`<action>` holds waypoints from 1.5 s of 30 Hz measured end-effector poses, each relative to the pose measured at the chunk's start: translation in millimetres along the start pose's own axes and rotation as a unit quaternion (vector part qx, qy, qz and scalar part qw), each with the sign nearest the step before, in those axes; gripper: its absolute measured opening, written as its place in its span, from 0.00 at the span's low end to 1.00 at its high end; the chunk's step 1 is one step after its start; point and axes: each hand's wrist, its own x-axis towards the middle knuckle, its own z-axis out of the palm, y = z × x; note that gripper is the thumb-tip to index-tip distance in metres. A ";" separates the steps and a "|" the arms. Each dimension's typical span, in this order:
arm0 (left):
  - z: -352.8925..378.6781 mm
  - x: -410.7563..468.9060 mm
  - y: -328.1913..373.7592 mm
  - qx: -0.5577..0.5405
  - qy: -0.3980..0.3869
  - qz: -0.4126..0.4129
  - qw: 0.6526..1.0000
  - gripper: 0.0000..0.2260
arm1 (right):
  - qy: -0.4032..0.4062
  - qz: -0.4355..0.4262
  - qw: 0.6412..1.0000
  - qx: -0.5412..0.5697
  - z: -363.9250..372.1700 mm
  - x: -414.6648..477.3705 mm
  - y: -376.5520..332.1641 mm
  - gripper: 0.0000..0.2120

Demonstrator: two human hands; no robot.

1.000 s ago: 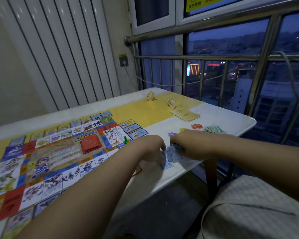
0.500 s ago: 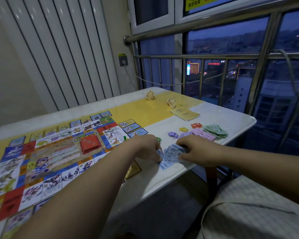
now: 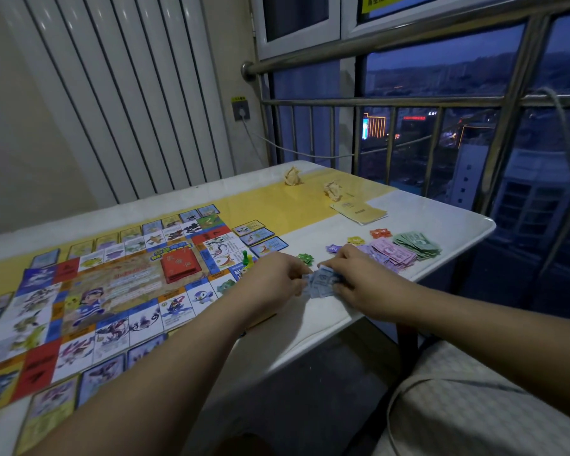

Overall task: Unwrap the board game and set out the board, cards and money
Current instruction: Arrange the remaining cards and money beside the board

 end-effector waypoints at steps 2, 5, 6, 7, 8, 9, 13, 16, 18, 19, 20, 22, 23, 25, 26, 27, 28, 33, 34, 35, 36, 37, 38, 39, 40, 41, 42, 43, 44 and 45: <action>0.0 -2.3 0.6 -0.004 -0.009 -0.003 1.000 0.13 | 0.003 0.012 1.000 -0.019 5.7 2.2 0.8 0.14; 4.1 -8.0 1.8 -0.020 -0.025 -0.011 0.999 0.21 | -0.004 0.027 0.999 -0.037 10.1 6.0 -1.0 0.17; 6.7 -9.9 2.8 -0.022 -0.027 -0.015 0.999 0.24 | -0.007 0.031 0.999 -0.024 9.6 6.7 -1.7 0.19; 9.6 -11.6 4.2 -0.026 -0.025 -0.016 0.999 0.26 | -0.011 0.034 0.999 -0.007 8.4 6.7 -2.4 0.21; 12.6 -12.8 5.9 -0.033 -0.019 -0.018 0.999 0.28 | -0.014 0.034 0.999 0.010 6.7 6.8 -3.7 0.23; 15.9 -13.7 7.4 -0.039 -0.011 -0.020 0.999 0.30 | -0.017 0.033 0.999 0.028 4.8 6.6 -5.5 0.26; 30.0 -17.7 13.7 -0.027 0.038 -0.030 0.998 0.32 | 0.024 0.055 0.988 0.144 4.0 4.3 -10.8 0.32; 42.6 -22.1 18.1 -0.043 0.096 -0.042 0.994 0.33 | 0.084 0.067 0.974 0.202 13.3 -0.6 -12.0 0.31; 48.3 -24.3 19.4 -0.064 0.130 -0.049 0.988 0.33 | 0.129 0.074 0.964 0.221 20.7 -3.3 -12.3 0.30; 50.8 -25.1 18.8 -0.074 0.149 -0.047 0.985 0.33 | 0.147 0.076 0.960 0.227 23.8 -4.2 -12.4 0.29; 52.8 -25.8 18.2 -0.085 0.167 -0.041 0.981 0.33 | 0.160 0.076 0.957 0.230 26.1 -5.0 -12.8 0.28; 57.0 -27.4 16.8 -0.094 0.195 -0.018 0.976 0.34 | 0.172 0.072 0.955 0.230 27.7 -6.4 -14.2 0.27; 58.7 -28.2 16.6 -0.088 0.200 -0.004 0.976 0.33 | 0.170 0.067 0.957 0.226 27.5 -6.9 -14.9 0.27; 61.6 -28.5 15.0 -0.073 0.200 0.014 0.977 0.32 | 0.157 0.058 0.962 0.217 26.2 -7.8 -15.6 0.26; 63.2 -28.2 14.0 -0.066 0.197 0.015 0.978 0.30 | 0.146 0.056 0.965 0.212 25.7 -8.5 -15.6 0.25; 65.0 -28.0 12.8 -0.059 0.197 0.014 0.979 0.29 | 0.137 0.052 0.968 0.205 25.5 -9.5 -15.4 0.24; 66.6 -28.1 11.7 -0.051 0.198 0.011 0.979 0.27 | 0.133 0.046 0.970 0.198 26.0 -10.0 -14.8 0.24; 69.8 -29.2 10.2 0.005 0.216 -0.003 0.976 0.22 | 0.118 0.039 0.976 0.178 31.8 -9.6 -9.6 0.28; 69.4 -29.6 10.7 0.021 0.221 0.000 0.975 0.22 | 0.115 0.037 0.978 0.169 32.0 -9.4 -9.0 0.28; 69.4 -29.7 10.8 0.038 0.226 0.002 0.973 0.22 | 0.115 0.034 0.980 0.162 32.2 -9.3 -8.6 0.28; 69.8 -29.5 10.6 0.047 0.229 0.004 0.972 0.23 | 0.116 0.034 0.980 0.161 32.6 -9.4 -8.4 0.28; 70.4 -29.3 10.2 0.044 0.232 0.006 0.972 0.23 | 0.118 0.038 0.978 0.167 33.0 -10.3 -9.0 0.27; 70.3 -29.7 11.3 0.028 0.237 0.008 0.971 0.23 | 0.121 0.045 0.975 0.180 33.0 -11.4 -9.9 0.27; 70.2 -30.0 12.0 0.002 0.244 0.010 0.970 0.22 | 0.126 0.053 0.970 0.202 32.1 -13.1 -11.1 0.26; 68.4 -31.5 13.5 -0.033 0.254 0.012 0.967 0.22 | 0.129 0.061 0.962 0.232 30.2 -15.1 -12.4 0.25; 65.9 -33.9 13.9 -0.076 0.264 0.006 0.961 0.21 | 0.131 0.070 0.952 0.267 27.4 -17.2 -14.0 0.25; 61.7 -37.5 14.2 -0.128 0.273 -0.003 0.953 0.20 | 0.129 0.077 0.941 0.304 23.5 -19.3 -15.9 0.24; 56.6 -42.2 13.2 -0.191 0.274 -0.015 0.942 0.19 | 0.122 0.082 0.929 0.340 19.3 -21.3 -19.3 0.23; 50.8 -47.9 12.4 -0.264 0.268 -0.022 0.926 0.19 | 0.114 0.082 0.916 0.377 14.9 -23.6 -24.1 0.23; 44.7 -54.3 11.4 -0.340 0.256 -0.026 0.904 0.18 | 0.102 0.076 0.902 0.412 11.2 -25.5 -30.8 0.22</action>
